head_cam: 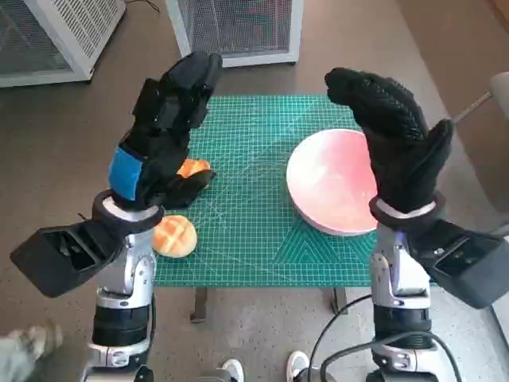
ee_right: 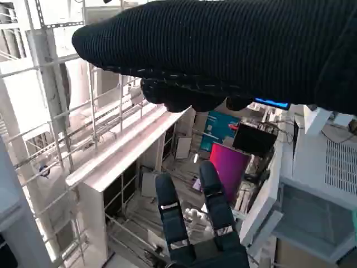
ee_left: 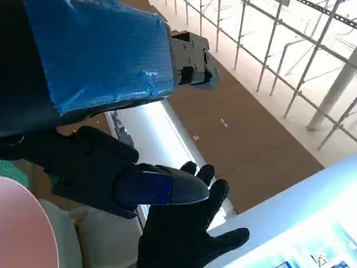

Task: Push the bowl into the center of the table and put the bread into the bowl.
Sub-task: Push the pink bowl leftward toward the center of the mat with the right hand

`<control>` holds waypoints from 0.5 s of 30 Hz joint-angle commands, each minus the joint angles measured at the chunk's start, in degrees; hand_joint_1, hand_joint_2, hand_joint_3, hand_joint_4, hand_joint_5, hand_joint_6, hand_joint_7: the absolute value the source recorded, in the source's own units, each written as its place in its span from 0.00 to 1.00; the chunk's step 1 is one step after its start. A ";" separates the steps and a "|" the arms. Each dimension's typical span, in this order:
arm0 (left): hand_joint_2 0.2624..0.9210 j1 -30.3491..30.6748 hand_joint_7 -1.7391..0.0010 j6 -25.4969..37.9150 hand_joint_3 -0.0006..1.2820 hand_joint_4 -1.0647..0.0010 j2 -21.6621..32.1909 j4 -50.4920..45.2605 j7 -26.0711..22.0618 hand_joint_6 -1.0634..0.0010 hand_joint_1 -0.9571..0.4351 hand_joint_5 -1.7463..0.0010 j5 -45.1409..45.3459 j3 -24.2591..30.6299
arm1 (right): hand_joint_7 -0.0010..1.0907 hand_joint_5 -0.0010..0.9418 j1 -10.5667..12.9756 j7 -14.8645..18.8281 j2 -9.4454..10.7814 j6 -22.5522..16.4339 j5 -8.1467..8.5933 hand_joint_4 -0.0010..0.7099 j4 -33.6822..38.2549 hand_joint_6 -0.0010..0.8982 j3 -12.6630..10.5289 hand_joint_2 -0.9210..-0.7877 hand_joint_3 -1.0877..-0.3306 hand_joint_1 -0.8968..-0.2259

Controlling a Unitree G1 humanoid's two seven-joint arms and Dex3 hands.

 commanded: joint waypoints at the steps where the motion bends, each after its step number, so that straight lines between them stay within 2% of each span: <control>1: 1.00 0.53 0.70 -0.09 0.22 0.89 0.03 0.15 0.18 1.00 0.33 0.99 0.36 -0.11 | 0.55 0.01 1.05 0.01 -0.17 0.75 0.45 0.40 0.33 0.09 -0.25 0.00 0.85 0.59; 15: 1.00 0.37 0.70 -0.77 0.20 0.89 0.03 0.53 0.67 1.00 0.32 0.99 1.51 -0.11 | 0.55 0.01 0.98 0.20 -0.26 0.92 0.46 0.40 0.26 0.09 -0.24 0.00 0.85 0.60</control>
